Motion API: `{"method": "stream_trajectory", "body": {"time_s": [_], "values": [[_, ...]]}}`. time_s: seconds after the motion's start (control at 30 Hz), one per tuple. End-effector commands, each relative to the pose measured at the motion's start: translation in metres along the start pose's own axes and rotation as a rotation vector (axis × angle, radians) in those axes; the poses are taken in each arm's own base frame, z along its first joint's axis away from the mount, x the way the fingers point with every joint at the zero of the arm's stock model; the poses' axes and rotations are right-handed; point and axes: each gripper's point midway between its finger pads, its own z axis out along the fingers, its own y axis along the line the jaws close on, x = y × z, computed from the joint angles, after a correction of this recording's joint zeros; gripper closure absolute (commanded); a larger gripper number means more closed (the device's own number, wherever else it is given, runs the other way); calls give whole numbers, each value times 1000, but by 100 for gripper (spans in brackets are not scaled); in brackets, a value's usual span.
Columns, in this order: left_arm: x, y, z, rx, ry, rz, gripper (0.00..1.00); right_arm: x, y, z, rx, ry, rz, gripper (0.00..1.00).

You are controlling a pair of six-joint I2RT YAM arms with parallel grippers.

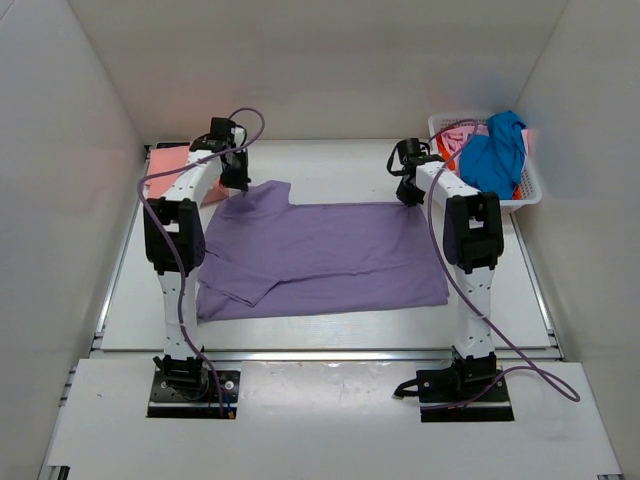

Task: Fold and stack the t-shirts
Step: Grap the side of the flattened tshirt furthest away from the robot with both arms

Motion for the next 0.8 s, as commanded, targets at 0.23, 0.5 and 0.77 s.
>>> {"method": "stream_trajectory", "body": {"time_s": [0.23,0.5,0.77], "values": [[-25,8,-89,-23,-104,22,100,-19,7,-54,-113,-130,-32,100],[39,28,-125,-68,-79,10,100,0,-18,-81,-181,-171,-63,100],[104,35,-144,-107,-17,29,100,29,-42,-94,-269,-154,-49,100]]}}
